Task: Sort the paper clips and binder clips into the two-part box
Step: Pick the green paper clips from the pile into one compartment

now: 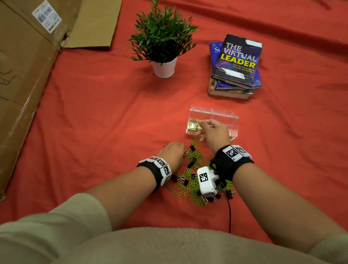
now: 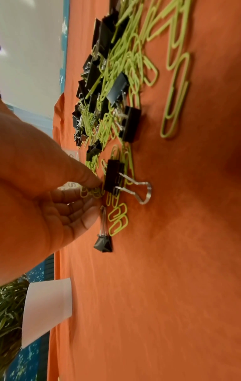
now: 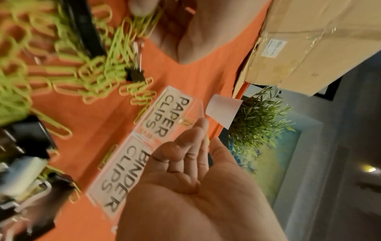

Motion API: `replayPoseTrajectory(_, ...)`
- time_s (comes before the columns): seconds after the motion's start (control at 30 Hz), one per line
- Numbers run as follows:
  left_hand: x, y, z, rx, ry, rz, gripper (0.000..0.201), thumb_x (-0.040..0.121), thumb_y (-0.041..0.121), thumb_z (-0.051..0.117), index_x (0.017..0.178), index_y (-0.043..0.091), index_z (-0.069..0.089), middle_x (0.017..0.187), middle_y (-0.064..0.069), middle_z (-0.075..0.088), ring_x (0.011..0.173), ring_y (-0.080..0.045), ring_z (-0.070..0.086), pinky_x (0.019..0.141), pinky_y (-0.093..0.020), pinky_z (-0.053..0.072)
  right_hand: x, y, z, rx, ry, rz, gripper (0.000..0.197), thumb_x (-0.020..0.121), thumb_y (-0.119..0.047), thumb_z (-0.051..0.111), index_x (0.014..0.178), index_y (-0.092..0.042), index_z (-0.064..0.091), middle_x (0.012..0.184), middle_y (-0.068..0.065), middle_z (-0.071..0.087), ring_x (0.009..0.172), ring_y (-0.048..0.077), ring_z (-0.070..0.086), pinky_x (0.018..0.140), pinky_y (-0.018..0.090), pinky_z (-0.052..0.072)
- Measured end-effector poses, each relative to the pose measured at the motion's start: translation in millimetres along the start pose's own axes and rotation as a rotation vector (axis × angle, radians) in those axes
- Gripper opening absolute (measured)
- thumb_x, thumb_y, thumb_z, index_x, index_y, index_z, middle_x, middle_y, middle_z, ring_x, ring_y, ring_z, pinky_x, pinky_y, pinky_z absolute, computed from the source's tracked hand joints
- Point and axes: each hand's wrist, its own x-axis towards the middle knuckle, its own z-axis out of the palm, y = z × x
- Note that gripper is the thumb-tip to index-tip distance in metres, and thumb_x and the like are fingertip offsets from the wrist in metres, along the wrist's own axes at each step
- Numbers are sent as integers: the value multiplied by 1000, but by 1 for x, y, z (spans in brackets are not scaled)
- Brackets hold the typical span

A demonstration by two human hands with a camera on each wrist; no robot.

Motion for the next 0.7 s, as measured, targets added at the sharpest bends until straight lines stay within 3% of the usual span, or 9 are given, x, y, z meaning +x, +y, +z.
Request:
replayPoseTrajectory(0.07,0,-1,-1,-11,-6,7,17,88,3,48,105,3,51,112,-15,57,109,-32,52,88,-40,44,5,-5,-5,-71,-5,-66,15,92,-23,55,102,-16,63,72,5,69,44,13,51,43,19,41)
replayPoseTrajectory(0.17,-1,-5,-2,-30,-14,15,13,89,5,50,102,5,52,108,-13,58,105,-31,53,87,-42,46,7,-1,-10,-224,-1,-124,17,91,-16,52,105,-17,63,76,7,71,55,19,54,52,30,46)
replayPoseTrajectory(0.27,-1,-8,-1,-39,-12,5,13,90,10,53,103,6,55,107,-11,59,103,-30,55,86,-42,48,-3,15,-7,-566,-93,-192,18,94,-19,50,103,-14,64,79,6,69,59,23,62,54,34,56)
replayPoseTrajectory(0.37,-1,-9,-4,-73,2,-30,15,91,17,54,103,8,57,107,-10,59,102,-30,57,87,-42,49,-11,39,3,-1009,-182,-325,27,92,-12,49,117,-9,58,107,9,62,88,24,64,77,38,58)
replayPoseTrajectory(0.43,-2,-9,-6,-127,20,-55,14,91,18,54,101,10,57,106,-8,58,98,-29,58,84,-41,50,-10,53,8,-1134,-224,-462,44,87,-3,53,131,-7,47,125,11,50,113,28,52,92,40,51)
replayPoseTrajectory(0.5,-2,-9,-11,-189,42,-60,12,91,17,55,101,12,59,106,-7,58,96,-28,58,83,-39,49,-7,59,10,-1189,-269,-527,62,83,2,56,141,-7,34,139,11,39,129,30,38,103,42,42)
replayPoseTrajectory(0.57,-1,-8,-16,-244,64,-48,11,90,16,56,100,13,60,105,-5,58,96,-25,58,86,-38,48,-6,61,10,-1203,-260,-525,65,82,-1,56,142,-7,31,144,10,34,132,30,32,107,43,38)
replayPoseTrajectory(0.7,7,-1,-35,-317,129,-5,10,91,15,54,99,12,61,102,-4,57,93,-20,55,86,-35,48,-6,66,7,-1194,-208,-510,55,80,1,57,132,-8,44,133,10,43,123,30,37,104,41,40)
